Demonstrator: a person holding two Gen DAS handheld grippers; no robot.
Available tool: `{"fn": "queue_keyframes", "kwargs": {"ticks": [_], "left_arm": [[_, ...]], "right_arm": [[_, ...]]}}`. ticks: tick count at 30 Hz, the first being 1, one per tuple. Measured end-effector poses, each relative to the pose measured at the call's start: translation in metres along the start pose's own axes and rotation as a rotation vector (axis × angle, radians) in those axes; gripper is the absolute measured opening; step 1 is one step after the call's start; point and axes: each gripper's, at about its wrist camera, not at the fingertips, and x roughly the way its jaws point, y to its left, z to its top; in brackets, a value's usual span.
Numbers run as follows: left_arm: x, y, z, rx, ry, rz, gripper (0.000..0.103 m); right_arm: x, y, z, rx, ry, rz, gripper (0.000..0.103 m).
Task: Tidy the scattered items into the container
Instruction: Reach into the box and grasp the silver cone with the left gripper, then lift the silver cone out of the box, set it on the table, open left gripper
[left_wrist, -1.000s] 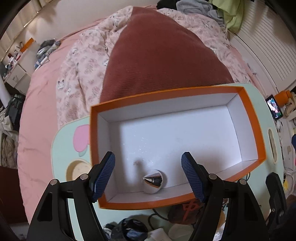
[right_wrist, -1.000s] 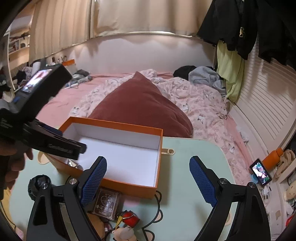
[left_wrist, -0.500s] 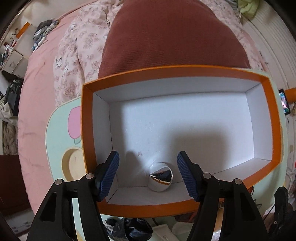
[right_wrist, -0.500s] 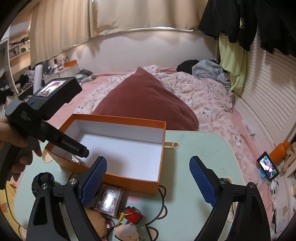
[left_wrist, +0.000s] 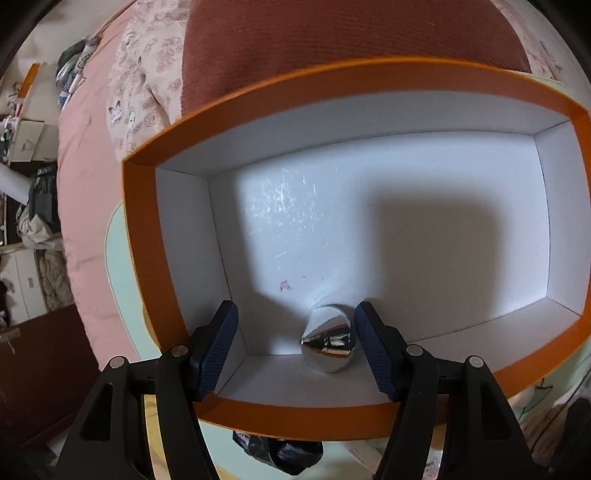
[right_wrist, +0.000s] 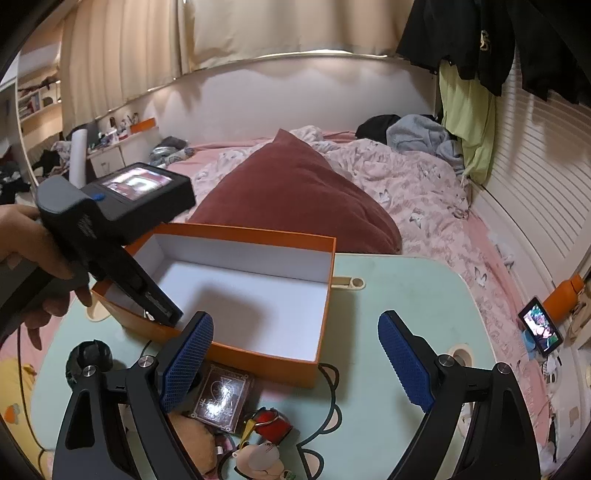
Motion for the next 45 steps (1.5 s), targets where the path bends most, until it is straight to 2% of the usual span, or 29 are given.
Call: {"fn": "queue_keyframes", "kwargs": {"ticks": [11,14,16,18,19,22,25,33,37,41,43,45], "left_arm": [[0.000,-0.003,0.000,0.019,0.073,-0.006,0.067],[0.000,-0.005,-0.001,0.037,0.068,0.005,0.068],[-0.002,-0.008,-0.003,0.058,0.049,0.006,0.061],[-0.004,-0.009,-0.004,0.066,0.040,-0.039,0.033],[-0.005,-0.010,-0.005,0.069,0.036,-0.026,0.030],[-0.008,-0.016,-0.009,0.077,0.020,0.026,0.029],[-0.014,-0.017,-0.011,0.073,0.004,0.026,0.029],[-0.056,0.008,-0.022,0.028,-0.107,-0.127,0.029],[-0.090,0.011,-0.047,0.045,-0.203,-0.229,0.029],[-0.114,0.019,-0.086,0.068,-0.313,-0.286,0.029],[-0.110,0.033,-0.097,0.094,-0.353,-0.331,0.029],[-0.106,0.031,-0.115,0.150,-0.391,-0.390,0.029]], "right_arm": [[-0.002,0.000,-0.002,0.010,-0.007,0.010,0.091],[-0.002,0.000,-0.002,0.013,-0.005,0.012,0.091],[-0.003,0.000,-0.003,0.016,-0.005,0.014,0.091],[-0.002,-0.001,-0.004,0.016,-0.003,0.013,0.091],[-0.002,-0.001,-0.004,0.017,-0.001,0.012,0.091],[-0.002,-0.001,-0.005,0.020,0.002,0.014,0.091],[-0.002,-0.001,-0.005,0.016,-0.002,0.013,0.091],[-0.002,-0.001,-0.006,0.020,-0.001,0.013,0.091],[-0.003,-0.001,-0.007,0.015,0.000,0.012,0.091],[-0.004,-0.001,-0.008,0.013,0.000,0.011,0.091],[-0.005,-0.002,-0.008,0.016,-0.003,0.004,0.091],[-0.006,-0.004,-0.009,0.025,-0.004,0.005,0.091]]}}
